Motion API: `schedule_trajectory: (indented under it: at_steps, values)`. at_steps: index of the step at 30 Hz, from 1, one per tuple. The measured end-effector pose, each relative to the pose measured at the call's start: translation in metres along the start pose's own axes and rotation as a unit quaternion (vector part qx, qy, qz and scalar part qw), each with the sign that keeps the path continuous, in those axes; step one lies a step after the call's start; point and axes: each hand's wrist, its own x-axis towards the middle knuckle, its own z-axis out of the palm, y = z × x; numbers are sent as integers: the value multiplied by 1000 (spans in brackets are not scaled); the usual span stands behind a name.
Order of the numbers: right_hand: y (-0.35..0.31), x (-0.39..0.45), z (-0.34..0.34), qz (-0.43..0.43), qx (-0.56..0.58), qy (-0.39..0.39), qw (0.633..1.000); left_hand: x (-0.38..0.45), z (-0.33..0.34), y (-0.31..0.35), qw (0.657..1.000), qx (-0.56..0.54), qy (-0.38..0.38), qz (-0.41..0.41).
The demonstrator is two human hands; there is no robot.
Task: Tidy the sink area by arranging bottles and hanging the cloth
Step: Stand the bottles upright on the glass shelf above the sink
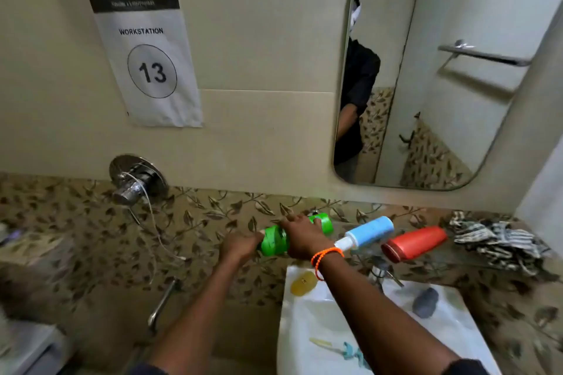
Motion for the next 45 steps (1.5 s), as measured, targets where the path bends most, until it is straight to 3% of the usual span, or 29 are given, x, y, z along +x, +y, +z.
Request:
schedule_trajectory:
  at_steps: [2, 4, 6, 9, 12, 14, 17, 19, 22, 31, 34, 36, 38, 40, 42, 45]
  values:
    - [-1, 2, 11, 3, -27, 6, 1000, 7, 4, -11, 986, -132, -79, -63]
    - [0, 1, 22, 1, -52, 56, 997, 13, 5, -20, 957, -250, -98, -109]
    - [1, 3, 20, 11, -65, 89, 994, 11, 3, -11, 941, -312, -61, -117]
    - [8, 8, 6, 15, -37, 159, 986, 6, -8, 24, 953, -299, 42, -33]
    - [27, 11, -21, 10, 175, 217, 960, -13, -26, 75, 938, -325, 47, 111]
    - [46, 14, -36, 30, 357, 197, 913, -24, -31, 101, 933, -317, 8, 173]
    - [65, 13, -42, 63, 551, 107, 825, -29, -22, 114, 954, -224, -41, 194]
    - [70, 16, -41, 65, 564, 81, 820, -25, -8, 109, 965, -169, -74, 185]
    - [71, 24, -42, 38, 534, 50, 843, -19, 9, 97, 964, -179, -111, 160]
    - [74, 32, -47, 17, 489, 17, 872, -3, 29, 80, 979, -124, -65, 150]
    - [81, 21, -52, 19, 463, 25, 886, -6, 37, 73, 982, -82, 13, 169]
    - [92, 8, -59, 19, 380, 55, 923, -14, 44, 57, 969, -54, 112, 215]
    - [112, -8, -65, 23, 217, 58, 974, -30, 54, 36, 949, -24, 179, 258]
    - [126, -25, -65, 36, 59, -55, 996, -43, 67, 21, 946, -17, 175, 273]
    - [132, -36, -57, 51, -42, -168, 984, -53, 84, 16, 952, -36, 149, 265]
    - [132, -41, -41, 28, -100, -124, 987, -62, 109, 21, 963, -74, 96, 242]
